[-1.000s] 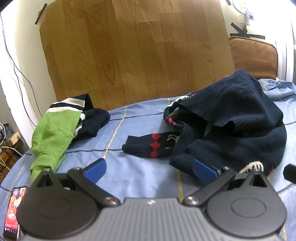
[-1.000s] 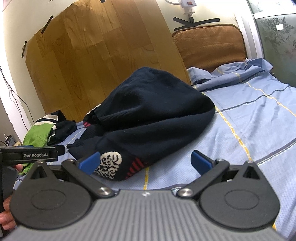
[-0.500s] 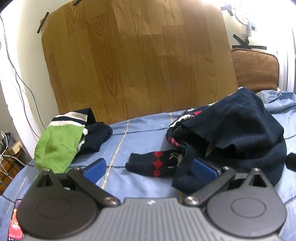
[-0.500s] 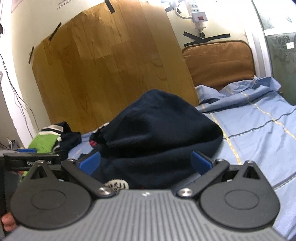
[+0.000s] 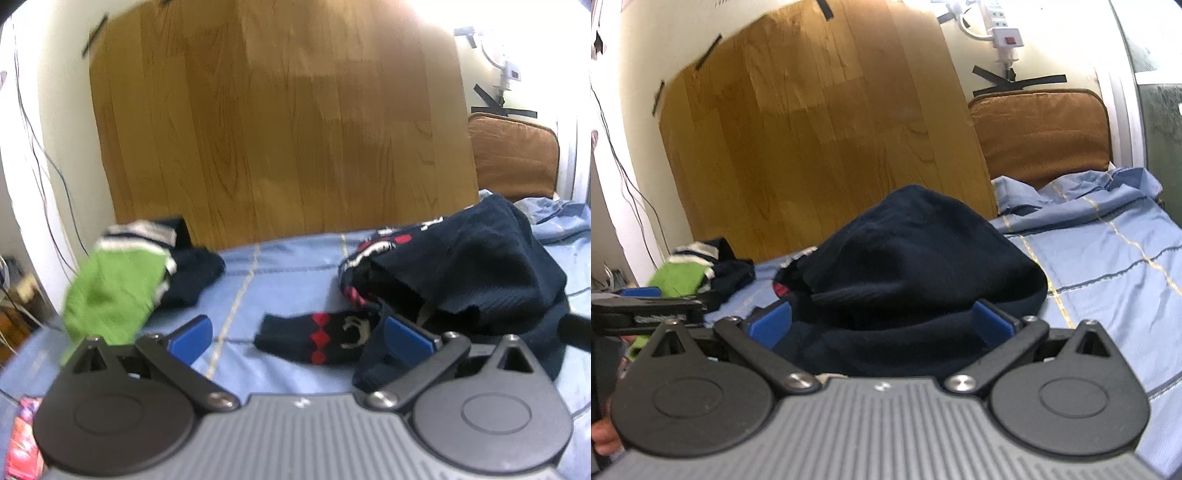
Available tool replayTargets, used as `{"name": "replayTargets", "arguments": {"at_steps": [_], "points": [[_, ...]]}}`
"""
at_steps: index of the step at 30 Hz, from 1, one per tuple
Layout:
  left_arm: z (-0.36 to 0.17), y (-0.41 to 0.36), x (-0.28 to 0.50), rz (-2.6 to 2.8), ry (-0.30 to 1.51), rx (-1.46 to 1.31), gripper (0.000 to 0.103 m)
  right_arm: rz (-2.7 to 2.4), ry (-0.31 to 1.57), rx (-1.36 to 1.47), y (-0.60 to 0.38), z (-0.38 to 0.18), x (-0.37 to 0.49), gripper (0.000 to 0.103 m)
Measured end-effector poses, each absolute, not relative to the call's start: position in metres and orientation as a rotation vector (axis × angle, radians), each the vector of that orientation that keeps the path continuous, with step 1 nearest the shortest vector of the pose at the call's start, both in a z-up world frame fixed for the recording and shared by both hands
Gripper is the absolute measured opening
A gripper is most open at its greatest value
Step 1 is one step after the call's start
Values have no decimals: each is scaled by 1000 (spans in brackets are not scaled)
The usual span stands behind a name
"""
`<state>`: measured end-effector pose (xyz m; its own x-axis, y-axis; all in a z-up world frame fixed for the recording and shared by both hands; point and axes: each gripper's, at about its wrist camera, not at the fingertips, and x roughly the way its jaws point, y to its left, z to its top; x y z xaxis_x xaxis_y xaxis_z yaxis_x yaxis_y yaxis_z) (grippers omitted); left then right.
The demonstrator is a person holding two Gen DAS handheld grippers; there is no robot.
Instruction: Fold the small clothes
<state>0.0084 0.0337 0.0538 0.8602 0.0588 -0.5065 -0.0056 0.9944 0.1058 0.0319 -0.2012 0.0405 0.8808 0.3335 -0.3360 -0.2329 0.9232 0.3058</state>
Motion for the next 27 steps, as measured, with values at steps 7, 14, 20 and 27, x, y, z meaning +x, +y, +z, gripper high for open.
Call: {"name": "replayTargets", "arguments": {"at_steps": [7,14,20,27], "points": [[39,82,18,38,594,-26,103,337,423,164,-190,40,53,102],[32,117,17,74,595,-114,103,393,385,-136,-137,39,88,75],[34,117,19,26,577,-116,103,278,318,-121,-178,52,123,11],[28,72,43,-148,641,-128,103,-117,38,130,-339,118,66,10]]}}
